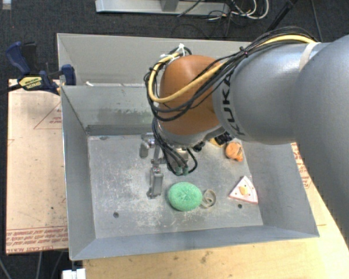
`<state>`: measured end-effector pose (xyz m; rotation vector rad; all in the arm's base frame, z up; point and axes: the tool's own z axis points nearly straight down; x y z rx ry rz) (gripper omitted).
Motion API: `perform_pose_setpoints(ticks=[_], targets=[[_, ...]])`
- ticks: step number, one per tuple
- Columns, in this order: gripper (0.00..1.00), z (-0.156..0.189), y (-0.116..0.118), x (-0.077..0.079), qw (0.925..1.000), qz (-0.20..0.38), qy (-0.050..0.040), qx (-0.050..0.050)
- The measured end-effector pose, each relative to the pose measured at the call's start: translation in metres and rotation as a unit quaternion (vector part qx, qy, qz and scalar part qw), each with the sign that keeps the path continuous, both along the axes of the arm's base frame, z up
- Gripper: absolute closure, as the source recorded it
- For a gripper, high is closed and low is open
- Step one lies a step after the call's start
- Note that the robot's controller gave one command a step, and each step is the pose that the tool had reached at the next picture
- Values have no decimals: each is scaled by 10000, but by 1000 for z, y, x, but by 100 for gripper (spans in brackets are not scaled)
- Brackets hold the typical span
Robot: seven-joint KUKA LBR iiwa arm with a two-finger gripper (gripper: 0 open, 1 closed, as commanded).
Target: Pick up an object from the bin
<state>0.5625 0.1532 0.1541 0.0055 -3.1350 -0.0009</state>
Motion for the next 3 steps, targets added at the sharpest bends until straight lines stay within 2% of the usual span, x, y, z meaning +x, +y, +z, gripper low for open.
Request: perform_pose_setpoints(ticks=[1, 2, 3], targets=[[0, 5, -1, 1, 10000, -15, -34, 5], [0, 10, -29, -25, 10000, -9, -33, 8], [0, 9, -85, -21, 9998, 181, -39, 7]])
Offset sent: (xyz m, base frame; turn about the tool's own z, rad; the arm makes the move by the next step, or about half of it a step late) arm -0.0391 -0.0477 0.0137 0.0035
